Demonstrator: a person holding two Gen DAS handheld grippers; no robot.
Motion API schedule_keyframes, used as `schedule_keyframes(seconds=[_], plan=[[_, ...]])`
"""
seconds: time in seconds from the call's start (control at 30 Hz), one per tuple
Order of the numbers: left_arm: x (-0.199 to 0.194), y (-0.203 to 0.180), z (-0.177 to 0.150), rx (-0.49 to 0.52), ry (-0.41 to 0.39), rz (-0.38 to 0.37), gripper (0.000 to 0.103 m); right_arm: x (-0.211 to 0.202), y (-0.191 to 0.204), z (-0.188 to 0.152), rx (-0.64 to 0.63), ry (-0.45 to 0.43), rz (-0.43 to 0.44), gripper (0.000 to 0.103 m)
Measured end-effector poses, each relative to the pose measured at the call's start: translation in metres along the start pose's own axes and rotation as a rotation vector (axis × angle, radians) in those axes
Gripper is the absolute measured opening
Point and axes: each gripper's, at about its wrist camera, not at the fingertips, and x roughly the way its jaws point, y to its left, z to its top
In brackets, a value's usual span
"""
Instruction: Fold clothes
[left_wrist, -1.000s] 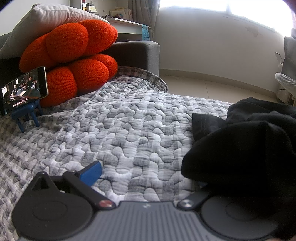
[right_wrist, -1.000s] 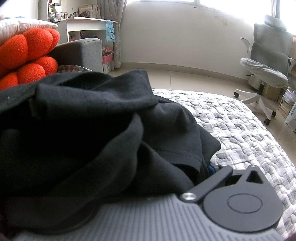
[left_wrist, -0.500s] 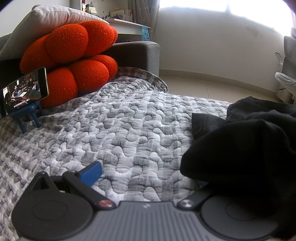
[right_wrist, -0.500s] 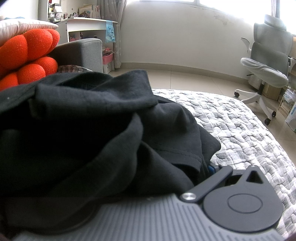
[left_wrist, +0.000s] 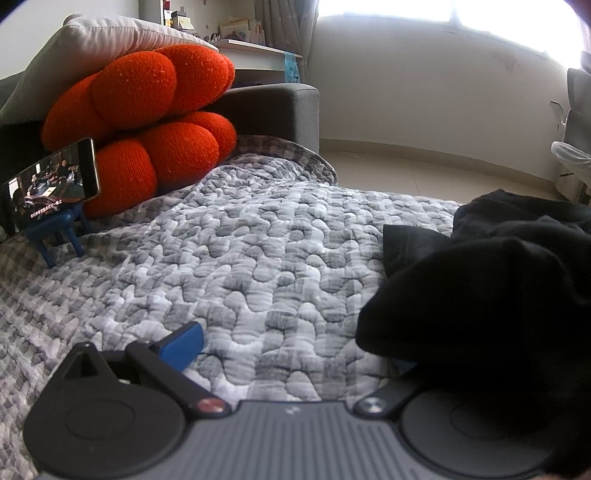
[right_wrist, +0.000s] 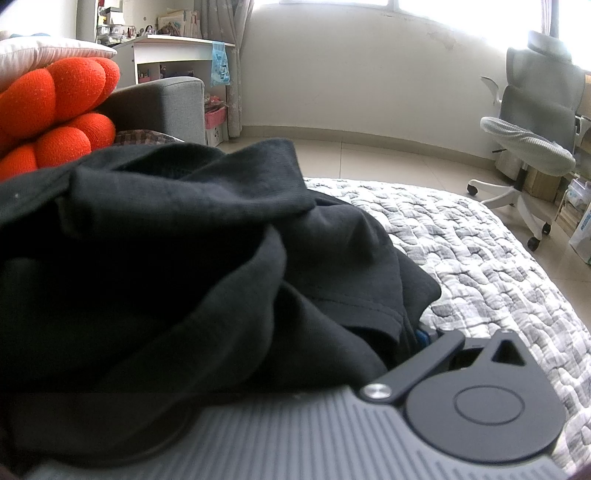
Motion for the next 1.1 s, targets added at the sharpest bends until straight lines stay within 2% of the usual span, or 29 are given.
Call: schedule_keyframes(seconds=[1.1], plan=[[0.0027,0.0035,-0.0011,-0.027,0.002,-0.024,0.103,0.0005,0.0021,-0.0012,0.001,-0.004,-0.001,0.103]])
